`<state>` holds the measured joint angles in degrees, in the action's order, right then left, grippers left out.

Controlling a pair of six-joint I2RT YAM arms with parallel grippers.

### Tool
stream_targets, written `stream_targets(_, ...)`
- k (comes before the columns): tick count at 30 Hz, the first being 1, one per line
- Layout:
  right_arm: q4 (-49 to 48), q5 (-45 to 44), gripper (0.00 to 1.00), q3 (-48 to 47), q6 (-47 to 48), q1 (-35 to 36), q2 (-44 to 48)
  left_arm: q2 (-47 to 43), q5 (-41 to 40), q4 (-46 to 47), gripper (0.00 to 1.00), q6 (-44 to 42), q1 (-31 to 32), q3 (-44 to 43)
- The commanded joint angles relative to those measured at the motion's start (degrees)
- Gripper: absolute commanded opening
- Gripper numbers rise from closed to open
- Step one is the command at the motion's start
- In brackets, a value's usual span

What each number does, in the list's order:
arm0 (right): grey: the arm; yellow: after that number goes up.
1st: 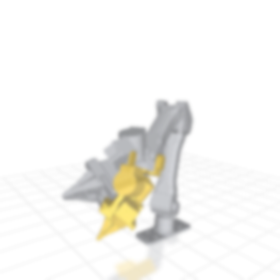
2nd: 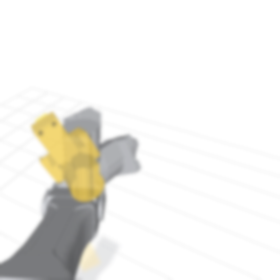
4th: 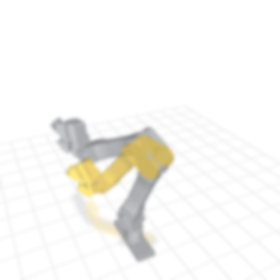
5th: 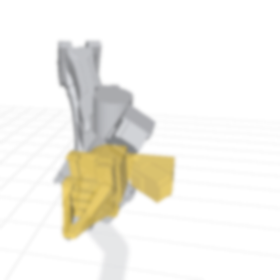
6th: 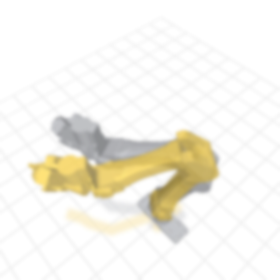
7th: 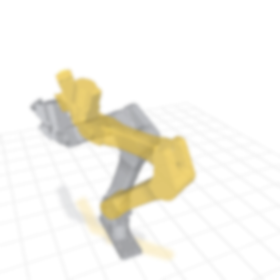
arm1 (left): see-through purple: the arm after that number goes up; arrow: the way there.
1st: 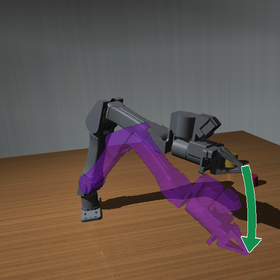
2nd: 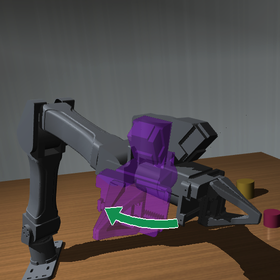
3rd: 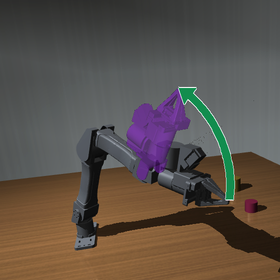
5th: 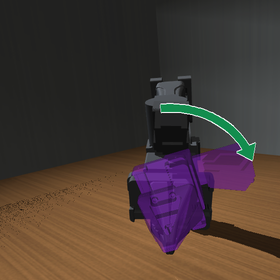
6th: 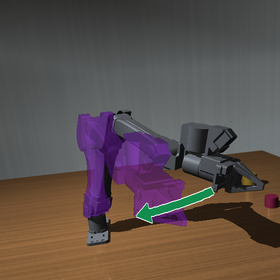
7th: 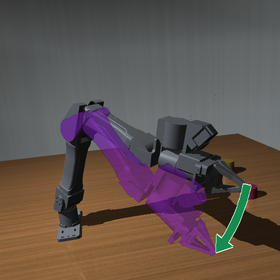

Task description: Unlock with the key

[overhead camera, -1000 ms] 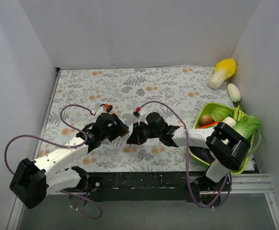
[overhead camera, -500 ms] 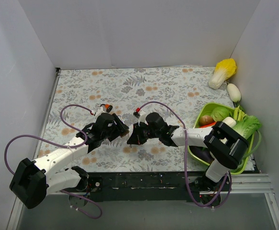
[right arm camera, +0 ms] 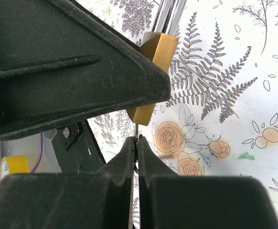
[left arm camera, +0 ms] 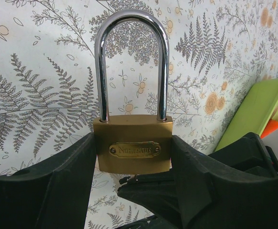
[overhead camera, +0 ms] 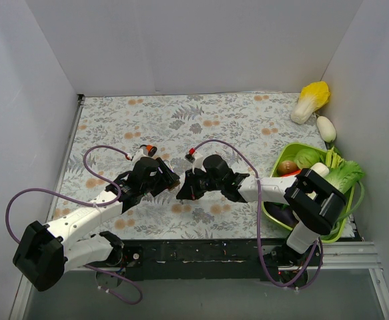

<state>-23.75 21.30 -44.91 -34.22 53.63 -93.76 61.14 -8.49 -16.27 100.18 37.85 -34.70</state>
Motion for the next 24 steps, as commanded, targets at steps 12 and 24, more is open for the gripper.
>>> stream_targets(12,-0.34,-2.04,0.01,-3.08,0.82,-0.89,-0.11,-2.79,-0.47,2.56,0.0,0.54,-0.23,-1.69)
stream_targets(24,1.77,-7.05,0.01,-6.16,1.61,-1.16,-0.46,-2.87,-0.47,3.0,0.0,0.63,-0.14,-0.81)
